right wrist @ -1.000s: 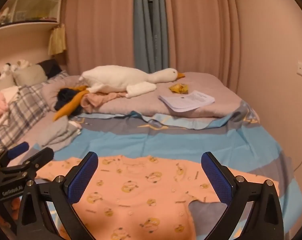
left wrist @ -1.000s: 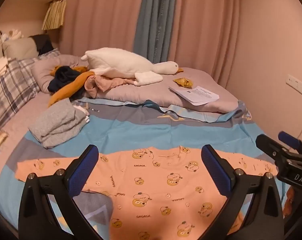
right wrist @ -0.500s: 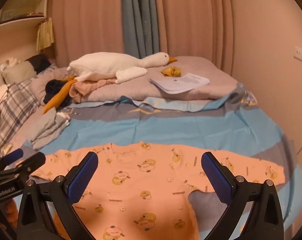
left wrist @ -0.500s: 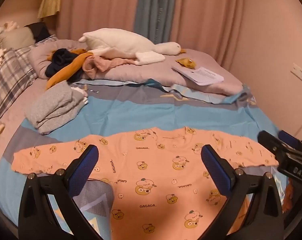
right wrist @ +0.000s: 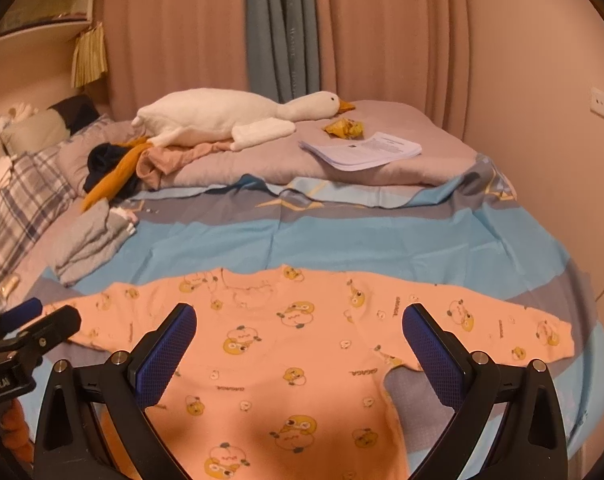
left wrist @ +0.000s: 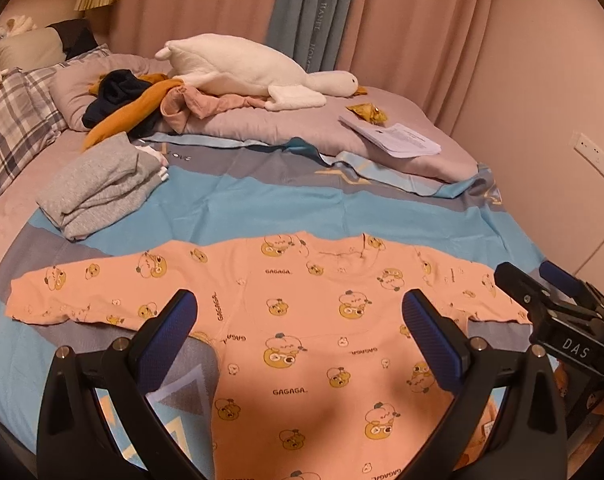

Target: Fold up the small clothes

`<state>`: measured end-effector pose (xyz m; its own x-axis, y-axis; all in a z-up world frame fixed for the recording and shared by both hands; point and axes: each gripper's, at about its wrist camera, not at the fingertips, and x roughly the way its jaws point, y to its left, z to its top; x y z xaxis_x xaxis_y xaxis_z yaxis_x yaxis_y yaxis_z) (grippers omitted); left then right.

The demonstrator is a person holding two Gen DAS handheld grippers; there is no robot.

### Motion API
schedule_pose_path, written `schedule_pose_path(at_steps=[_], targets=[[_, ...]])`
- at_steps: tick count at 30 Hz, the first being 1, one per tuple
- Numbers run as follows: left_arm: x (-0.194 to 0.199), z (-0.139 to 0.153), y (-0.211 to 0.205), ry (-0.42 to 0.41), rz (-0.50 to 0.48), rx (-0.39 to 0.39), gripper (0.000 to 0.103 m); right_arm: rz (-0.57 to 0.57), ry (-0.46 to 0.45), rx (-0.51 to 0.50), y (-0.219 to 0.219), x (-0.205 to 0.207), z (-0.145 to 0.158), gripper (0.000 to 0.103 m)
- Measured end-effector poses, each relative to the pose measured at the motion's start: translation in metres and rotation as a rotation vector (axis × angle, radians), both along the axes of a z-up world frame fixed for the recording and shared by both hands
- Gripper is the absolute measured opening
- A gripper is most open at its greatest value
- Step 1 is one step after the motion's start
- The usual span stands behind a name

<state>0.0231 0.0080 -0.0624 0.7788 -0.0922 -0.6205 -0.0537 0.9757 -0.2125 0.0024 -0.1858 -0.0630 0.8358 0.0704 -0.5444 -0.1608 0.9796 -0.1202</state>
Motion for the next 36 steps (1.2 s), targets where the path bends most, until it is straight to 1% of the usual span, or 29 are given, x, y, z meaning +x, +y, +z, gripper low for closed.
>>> schedule_pose_path(at_steps=[4,13,20,36], targets=[[-0.002,-0.002,0.000,-0.001,0.008,0.011,0.102,0.013,0.006,-0.019,0.005,0.001,0.002,0.102],[-0.005,-0.008,-0.004,0.000,-0.002,0.074,0.102,0.025,0.011,-0.032,0.009,0.002,-0.001,0.102],[-0.006,-0.012,-0.001,0.008,0.005,0.061,0.102,0.023,0.007,-0.033,0.011,0.000,-0.001,0.102],[-0.006,-0.012,-0.004,0.002,-0.003,0.066,0.102,0.043,0.016,-0.026,0.016,-0.001,-0.004,0.102]])
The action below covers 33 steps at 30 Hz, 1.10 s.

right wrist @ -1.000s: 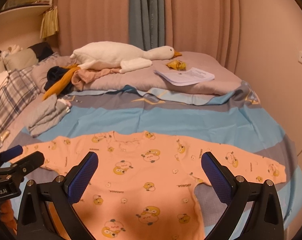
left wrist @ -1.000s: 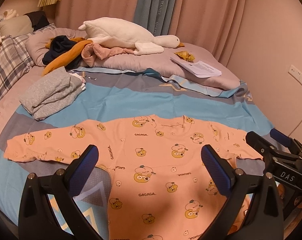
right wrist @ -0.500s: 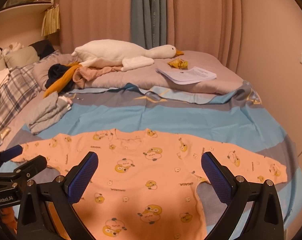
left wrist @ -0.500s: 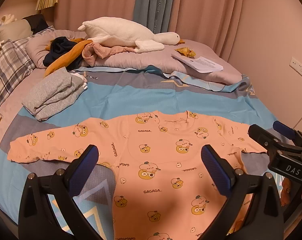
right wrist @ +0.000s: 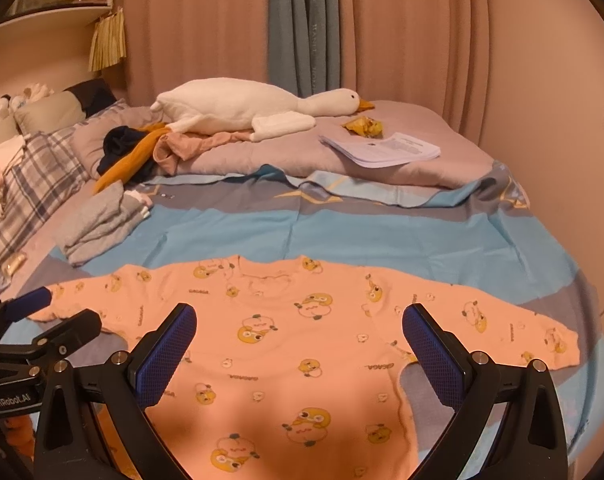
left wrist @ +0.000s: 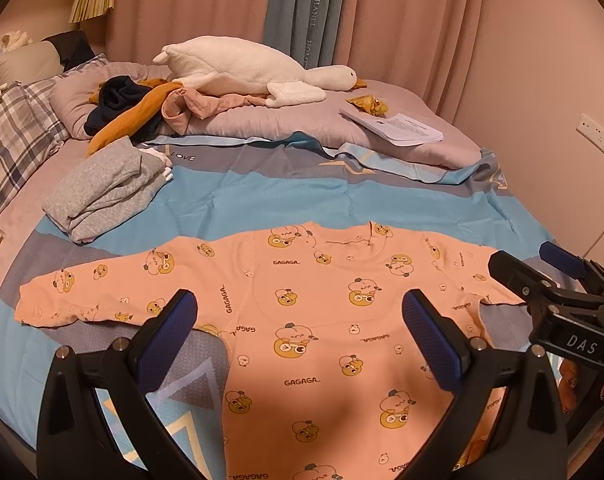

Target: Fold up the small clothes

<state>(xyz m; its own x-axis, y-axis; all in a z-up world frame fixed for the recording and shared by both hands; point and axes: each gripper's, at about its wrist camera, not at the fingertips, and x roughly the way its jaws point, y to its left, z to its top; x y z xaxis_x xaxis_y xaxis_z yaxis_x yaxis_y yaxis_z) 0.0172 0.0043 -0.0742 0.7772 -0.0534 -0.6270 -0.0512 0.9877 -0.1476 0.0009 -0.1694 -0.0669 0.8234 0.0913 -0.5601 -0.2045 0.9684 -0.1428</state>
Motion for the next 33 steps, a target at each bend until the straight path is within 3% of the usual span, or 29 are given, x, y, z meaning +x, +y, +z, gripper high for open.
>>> schedule_pose_path(at_steps=[33], targets=[[-0.0017,0.0041,-0.0053,-0.007,-0.009,-0.008,0.102,0.027,0.011,0.013,0.0082,-0.0025,0.0007,0.102]])
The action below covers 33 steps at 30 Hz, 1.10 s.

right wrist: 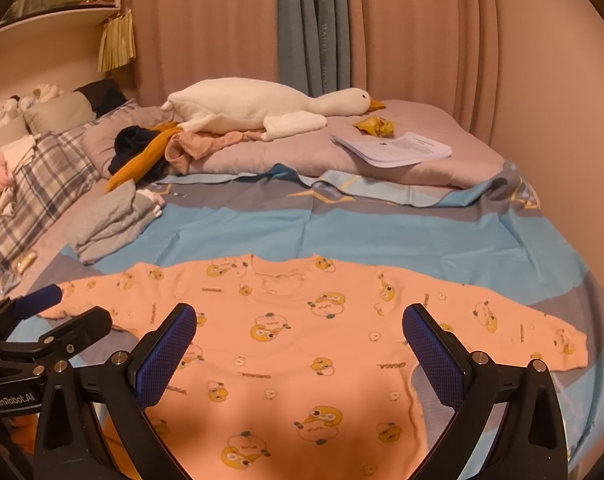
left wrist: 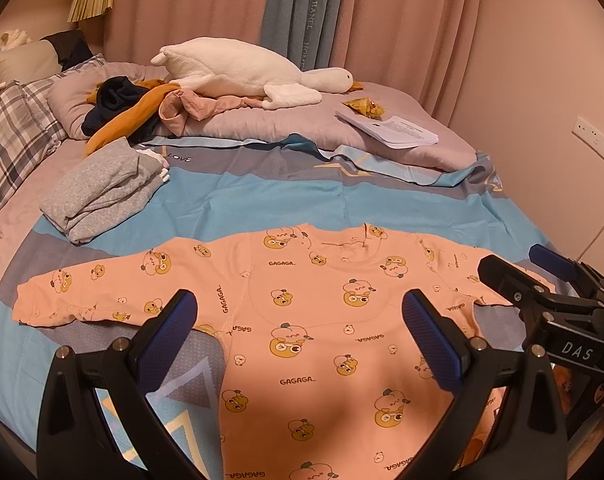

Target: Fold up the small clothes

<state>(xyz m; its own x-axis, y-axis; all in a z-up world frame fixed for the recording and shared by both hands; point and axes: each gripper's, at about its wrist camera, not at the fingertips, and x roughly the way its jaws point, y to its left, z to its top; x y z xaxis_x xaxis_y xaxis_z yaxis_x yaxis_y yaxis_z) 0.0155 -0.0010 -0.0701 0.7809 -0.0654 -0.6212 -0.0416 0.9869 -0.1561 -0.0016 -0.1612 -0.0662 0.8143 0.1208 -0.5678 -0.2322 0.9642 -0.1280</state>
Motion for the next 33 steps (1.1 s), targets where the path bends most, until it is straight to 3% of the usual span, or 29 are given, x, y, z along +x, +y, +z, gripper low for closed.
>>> schedule_pose_path(at_steps=[33], targets=[[-0.0012,-0.0041,-0.0008,0.009,-0.024,-0.021,0.102,0.003,0.001,0.009,0.0043,-0.0019,0.0010,0.102]])
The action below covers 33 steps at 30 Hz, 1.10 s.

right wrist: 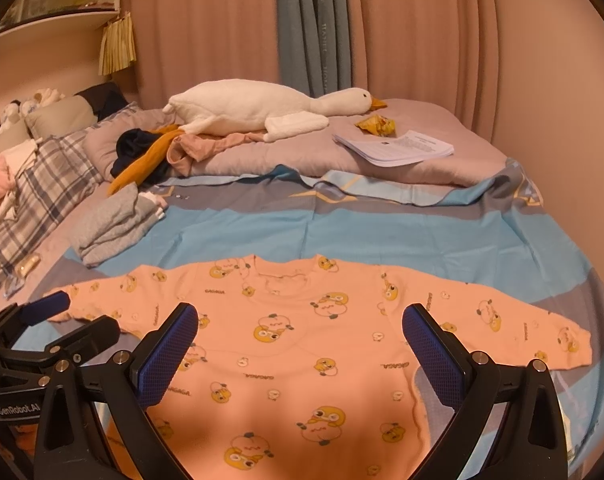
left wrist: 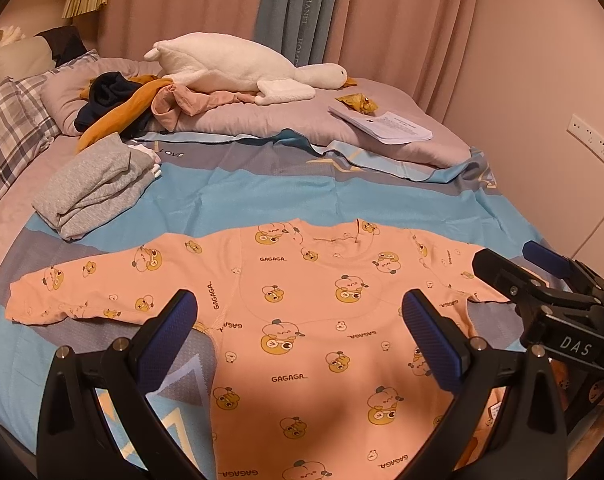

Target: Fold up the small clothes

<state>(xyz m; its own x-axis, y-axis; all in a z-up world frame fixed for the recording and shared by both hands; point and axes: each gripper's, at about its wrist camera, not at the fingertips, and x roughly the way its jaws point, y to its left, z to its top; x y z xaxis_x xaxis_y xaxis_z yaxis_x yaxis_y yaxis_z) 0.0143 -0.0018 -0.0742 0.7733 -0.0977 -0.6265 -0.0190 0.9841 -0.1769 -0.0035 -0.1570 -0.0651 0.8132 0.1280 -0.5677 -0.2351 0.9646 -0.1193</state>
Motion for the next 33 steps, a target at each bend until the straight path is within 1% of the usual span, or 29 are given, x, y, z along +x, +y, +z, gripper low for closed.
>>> schedule_pose_path(at_steps=[5,9,13,16,18,20,22,24,28,30,32,33], targets=[[0.000,-0.001,0.000,0.003,-0.002,-0.004,0.102,-0.001,-0.001,0.010,0.004,0.000,0.002,0.102],[0.001,-0.002,0.001,0.007,-0.005,-0.008,0.102,0.008,-0.004,0.020,-0.001,0.001,0.006,0.102],[0.004,-0.004,0.003,0.016,-0.005,-0.010,0.102,0.002,-0.015,0.067,-0.013,0.005,0.016,0.102],[0.010,-0.009,0.005,0.033,-0.003,-0.018,0.102,-0.014,-0.025,0.104,-0.025,0.015,0.030,0.102],[0.015,-0.015,0.007,0.059,-0.003,-0.035,0.102,-0.026,-0.035,0.126,-0.033,0.025,0.042,0.102],[0.020,-0.021,0.007,0.082,-0.008,-0.045,0.102,-0.049,-0.038,0.165,-0.048,0.035,0.047,0.102],[0.024,-0.027,0.007,0.101,-0.007,-0.046,0.102,-0.097,-0.030,0.212,-0.071,0.053,0.050,0.102],[0.027,-0.031,0.008,0.114,-0.003,-0.041,0.102,-0.174,-0.027,0.223,-0.092,0.067,0.046,0.098],[0.032,-0.039,0.008,0.141,0.002,-0.042,0.102,-0.403,0.021,0.231,-0.149,0.092,0.018,0.088],[0.035,-0.044,0.006,0.153,0.005,-0.041,0.102,-0.489,0.041,0.230,-0.173,0.099,0.007,0.077],[0.036,-0.047,0.004,0.162,0.003,-0.037,0.102,-0.563,0.055,0.249,-0.196,0.101,-0.003,0.075],[0.037,-0.048,0.003,0.164,0.000,-0.033,0.102,-0.606,0.068,0.279,-0.212,0.100,-0.010,0.074]])
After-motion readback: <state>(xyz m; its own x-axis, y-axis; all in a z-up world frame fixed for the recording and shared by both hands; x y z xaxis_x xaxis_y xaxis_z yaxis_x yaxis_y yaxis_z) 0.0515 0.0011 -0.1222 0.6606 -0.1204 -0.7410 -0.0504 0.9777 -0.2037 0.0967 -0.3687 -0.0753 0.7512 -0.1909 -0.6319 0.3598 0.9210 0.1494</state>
